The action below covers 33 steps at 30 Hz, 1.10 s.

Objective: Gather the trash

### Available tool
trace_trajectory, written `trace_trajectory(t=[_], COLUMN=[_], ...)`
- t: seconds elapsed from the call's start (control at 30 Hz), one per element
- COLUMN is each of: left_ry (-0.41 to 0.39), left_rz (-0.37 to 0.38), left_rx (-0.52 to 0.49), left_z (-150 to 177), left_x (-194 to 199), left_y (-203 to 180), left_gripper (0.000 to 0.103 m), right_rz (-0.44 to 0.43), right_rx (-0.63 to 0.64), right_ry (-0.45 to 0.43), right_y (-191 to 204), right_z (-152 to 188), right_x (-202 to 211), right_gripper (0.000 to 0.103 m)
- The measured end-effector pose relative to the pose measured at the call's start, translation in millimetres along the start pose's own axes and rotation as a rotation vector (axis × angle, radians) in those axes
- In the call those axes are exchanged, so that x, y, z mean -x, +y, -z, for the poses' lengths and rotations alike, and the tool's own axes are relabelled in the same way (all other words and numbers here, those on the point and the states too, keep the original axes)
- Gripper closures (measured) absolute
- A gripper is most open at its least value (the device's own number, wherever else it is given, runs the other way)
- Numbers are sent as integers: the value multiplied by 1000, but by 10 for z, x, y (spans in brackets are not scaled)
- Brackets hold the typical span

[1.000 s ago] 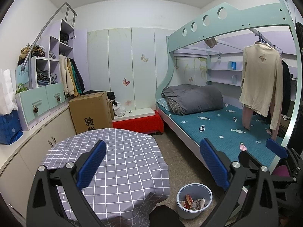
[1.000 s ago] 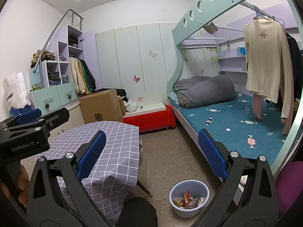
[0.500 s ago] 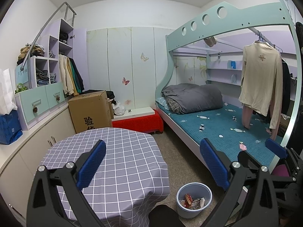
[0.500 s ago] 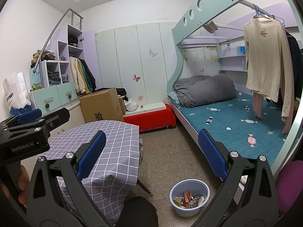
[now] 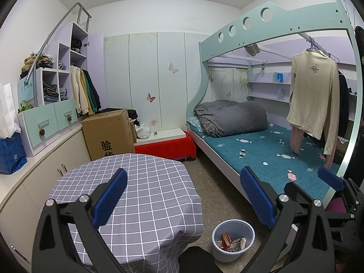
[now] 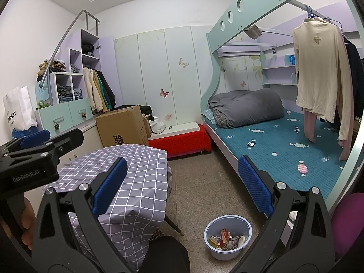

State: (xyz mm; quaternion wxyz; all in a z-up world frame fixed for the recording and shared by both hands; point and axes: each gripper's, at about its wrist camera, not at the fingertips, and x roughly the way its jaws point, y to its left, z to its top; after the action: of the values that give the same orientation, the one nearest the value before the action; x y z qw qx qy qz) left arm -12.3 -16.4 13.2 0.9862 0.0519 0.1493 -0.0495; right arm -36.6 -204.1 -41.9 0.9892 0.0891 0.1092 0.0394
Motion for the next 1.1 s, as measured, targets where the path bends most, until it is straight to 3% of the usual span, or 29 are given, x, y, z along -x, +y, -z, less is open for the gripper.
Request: trace_trajectory(t=[1.1], left_ry=[10], left_rz=[6], left_rx=[-5], left_z=[27], left_x=[-46], left_y=[18], left_gripper=[6], right_rz=[-5], right_rx=[-1], right_ry=[12], right_y=[-21], right_z=[72], right_x=[-19], right_gripper=[7])
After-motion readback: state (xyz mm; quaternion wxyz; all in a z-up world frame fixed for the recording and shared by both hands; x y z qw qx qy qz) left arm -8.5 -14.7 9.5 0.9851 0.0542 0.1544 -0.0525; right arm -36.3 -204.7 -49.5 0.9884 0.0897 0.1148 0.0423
